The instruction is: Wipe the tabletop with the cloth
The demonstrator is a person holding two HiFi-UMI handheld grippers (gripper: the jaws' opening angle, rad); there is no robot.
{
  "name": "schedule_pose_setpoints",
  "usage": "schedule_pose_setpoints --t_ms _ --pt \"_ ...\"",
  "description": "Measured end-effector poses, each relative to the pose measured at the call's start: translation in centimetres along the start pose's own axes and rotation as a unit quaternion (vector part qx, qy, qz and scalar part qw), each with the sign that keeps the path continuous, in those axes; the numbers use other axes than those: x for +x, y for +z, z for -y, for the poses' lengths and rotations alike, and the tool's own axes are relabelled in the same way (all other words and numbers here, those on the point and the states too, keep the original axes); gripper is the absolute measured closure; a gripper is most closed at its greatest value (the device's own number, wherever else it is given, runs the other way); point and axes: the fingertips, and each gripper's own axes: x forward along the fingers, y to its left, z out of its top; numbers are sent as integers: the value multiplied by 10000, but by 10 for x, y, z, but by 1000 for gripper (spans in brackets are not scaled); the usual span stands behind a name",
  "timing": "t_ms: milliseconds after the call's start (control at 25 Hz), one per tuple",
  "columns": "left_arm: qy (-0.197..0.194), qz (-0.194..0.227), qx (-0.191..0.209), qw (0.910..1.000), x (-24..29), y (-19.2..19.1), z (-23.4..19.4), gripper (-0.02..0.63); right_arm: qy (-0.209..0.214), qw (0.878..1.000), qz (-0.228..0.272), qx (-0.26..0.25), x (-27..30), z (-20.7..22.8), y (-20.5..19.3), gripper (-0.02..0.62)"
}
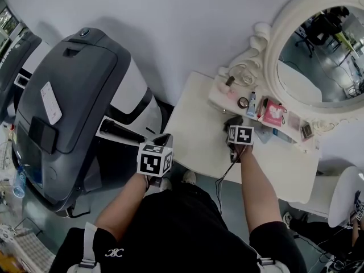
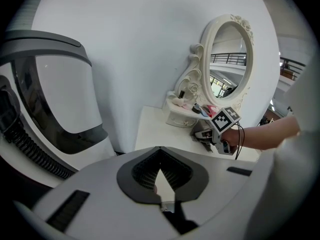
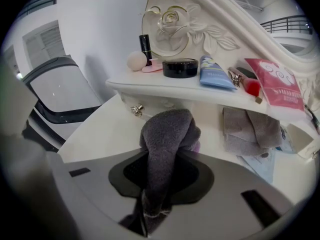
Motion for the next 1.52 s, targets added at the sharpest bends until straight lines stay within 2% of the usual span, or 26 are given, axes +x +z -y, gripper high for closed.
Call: schedule_pose_setpoints --t_ms 560,840,1080,1320,1520 --pt "-500 -67 194 9985 -9 -30 6 606 83 9998 155 71 -40 -51 -66 502" --pt "-621 -133 229 9977 -18 -51 3 606 415 9989 191 101 -66 -92 -110 502" --pt "-896 -43 -200 9958 -28 -46 6 606 586 9983 64 25 -78 -129 -136 502" --pt "-799 45 -34 9968 -36 -45 3 606 757 9970 -88 -157 -85 -158 -149 501" --pt "-672 35 92 9977 -40 -53 1 606 681 9976 -60 -75 -86 -162 -152 500"
